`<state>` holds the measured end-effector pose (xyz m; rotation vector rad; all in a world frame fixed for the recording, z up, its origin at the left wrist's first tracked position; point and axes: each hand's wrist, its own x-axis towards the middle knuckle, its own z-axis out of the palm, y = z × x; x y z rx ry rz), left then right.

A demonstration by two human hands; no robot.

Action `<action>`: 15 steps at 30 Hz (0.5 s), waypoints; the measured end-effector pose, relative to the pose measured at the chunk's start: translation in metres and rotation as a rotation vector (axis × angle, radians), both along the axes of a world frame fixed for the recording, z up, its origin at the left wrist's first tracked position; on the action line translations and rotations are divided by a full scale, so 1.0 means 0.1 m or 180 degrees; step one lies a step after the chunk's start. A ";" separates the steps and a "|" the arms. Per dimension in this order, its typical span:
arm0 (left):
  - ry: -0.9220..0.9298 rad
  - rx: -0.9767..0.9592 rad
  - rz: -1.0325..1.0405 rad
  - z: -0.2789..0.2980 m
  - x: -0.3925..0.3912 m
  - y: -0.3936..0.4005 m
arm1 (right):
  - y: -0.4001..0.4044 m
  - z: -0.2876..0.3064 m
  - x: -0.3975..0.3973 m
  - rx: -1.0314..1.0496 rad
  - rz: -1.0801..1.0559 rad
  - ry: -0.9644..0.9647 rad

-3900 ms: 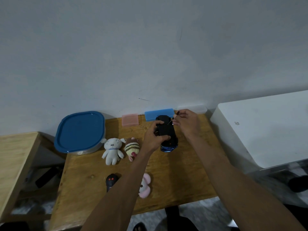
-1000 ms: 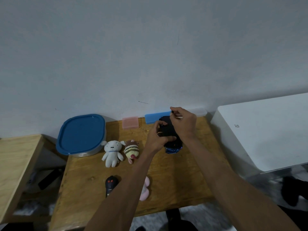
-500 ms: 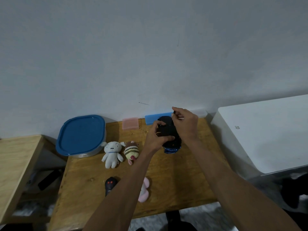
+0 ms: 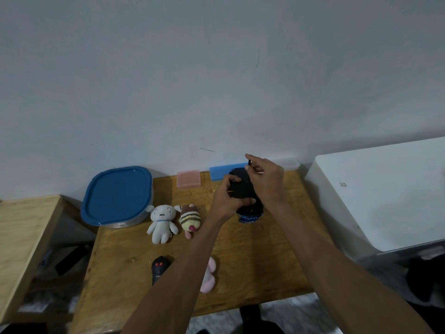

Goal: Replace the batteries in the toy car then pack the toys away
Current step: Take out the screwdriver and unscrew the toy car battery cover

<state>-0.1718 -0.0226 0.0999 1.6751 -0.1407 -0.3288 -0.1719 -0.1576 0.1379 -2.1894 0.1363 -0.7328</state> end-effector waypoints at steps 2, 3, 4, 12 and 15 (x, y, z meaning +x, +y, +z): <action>0.0011 0.0000 0.0016 0.00 -0.01 -0.01 | 0.00 0.01 -0.01 0.0159 -0.0013 0.0068; 0.0026 0.0002 0.0016 -0.01 -0.01 -0.01 | -0.01 0.01 -0.01 0.0200 -0.0024 0.0093; 0.0043 0.0015 0.0017 -0.01 -0.01 0.00 | -0.02 0.01 -0.01 0.0220 -0.0031 0.0105; 0.0129 -0.0007 0.0015 -0.02 0.00 0.03 | -0.06 -0.04 0.03 0.0505 -0.0037 0.0296; 0.0167 0.0022 0.0046 -0.03 0.00 0.02 | -0.06 -0.03 0.04 0.0483 0.0054 0.0321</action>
